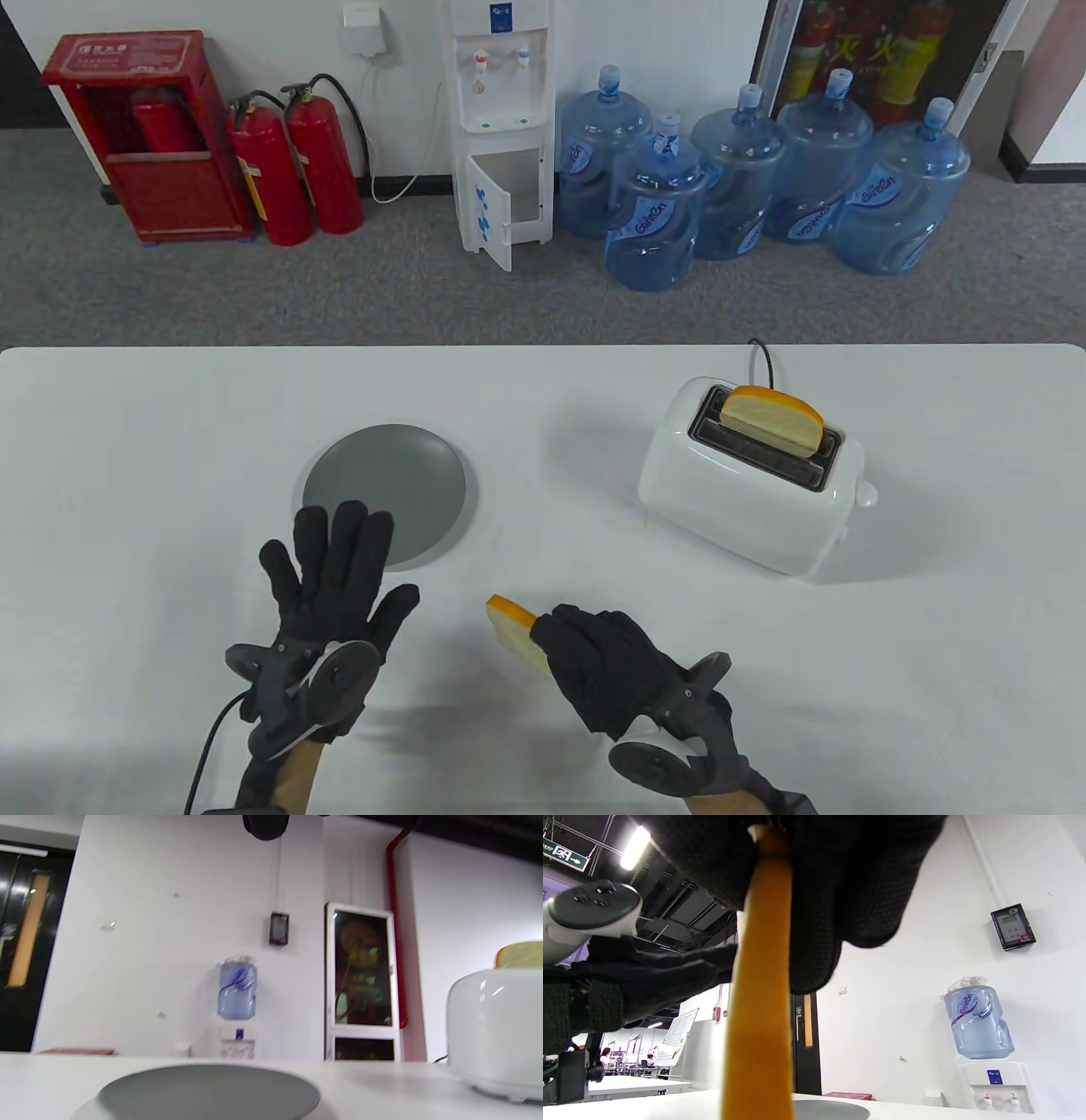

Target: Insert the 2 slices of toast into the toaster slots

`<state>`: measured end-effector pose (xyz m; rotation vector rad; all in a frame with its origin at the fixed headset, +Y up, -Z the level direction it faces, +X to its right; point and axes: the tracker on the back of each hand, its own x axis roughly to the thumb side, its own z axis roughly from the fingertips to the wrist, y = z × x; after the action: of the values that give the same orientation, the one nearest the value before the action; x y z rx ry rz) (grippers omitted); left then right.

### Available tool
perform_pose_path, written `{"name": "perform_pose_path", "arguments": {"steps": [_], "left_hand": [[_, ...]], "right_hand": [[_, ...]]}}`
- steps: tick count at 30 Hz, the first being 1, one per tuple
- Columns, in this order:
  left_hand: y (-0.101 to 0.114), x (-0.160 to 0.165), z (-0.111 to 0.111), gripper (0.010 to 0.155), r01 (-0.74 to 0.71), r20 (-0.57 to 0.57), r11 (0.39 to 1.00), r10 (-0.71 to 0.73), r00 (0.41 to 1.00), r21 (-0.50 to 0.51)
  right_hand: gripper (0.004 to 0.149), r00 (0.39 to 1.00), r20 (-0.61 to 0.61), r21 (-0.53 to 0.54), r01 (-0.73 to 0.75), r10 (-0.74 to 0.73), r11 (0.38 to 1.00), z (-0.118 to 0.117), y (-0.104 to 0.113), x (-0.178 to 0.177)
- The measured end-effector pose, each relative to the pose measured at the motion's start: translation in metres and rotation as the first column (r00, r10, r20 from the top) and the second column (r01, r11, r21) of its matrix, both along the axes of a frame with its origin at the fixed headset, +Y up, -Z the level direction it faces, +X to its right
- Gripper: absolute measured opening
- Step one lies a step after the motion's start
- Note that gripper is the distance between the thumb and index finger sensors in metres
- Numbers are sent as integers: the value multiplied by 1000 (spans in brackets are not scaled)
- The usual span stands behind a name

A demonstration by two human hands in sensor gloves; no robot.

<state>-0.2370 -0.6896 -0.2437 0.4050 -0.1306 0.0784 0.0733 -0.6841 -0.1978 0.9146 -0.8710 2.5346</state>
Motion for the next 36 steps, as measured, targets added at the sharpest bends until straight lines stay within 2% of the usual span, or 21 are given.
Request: {"name": "perform_pose_path", "arguments": {"steps": [5, 15, 23, 29, 36], "left_hand": [[-13, -16, -10, 78, 11, -71, 987, -23, 997, -162], [-29, -38, -18, 78, 53, -153, 964, -95, 984, -260], [-30, -37, -19, 77, 64, -143, 965, -103, 984, -253], [-29, -28, -17, 77, 78, -116, 966, -109, 987, -247], [-28, -26, -16, 76, 81, -100, 965, -109, 989, -250]], "right_hand": [[53, 1000, 2, 3, 0, 0, 1000, 0, 0, 1], [54, 1000, 7, -3, -9, 9, 1000, 0, 0, 1], [53, 1000, 10, -3, -18, 18, 1000, 1, 6, 2], [54, 994, 19, 61, -107, 106, 992, 2, 16, -1], [54, 995, 48, 71, -89, 86, 993, 0, 41, 5]]}}
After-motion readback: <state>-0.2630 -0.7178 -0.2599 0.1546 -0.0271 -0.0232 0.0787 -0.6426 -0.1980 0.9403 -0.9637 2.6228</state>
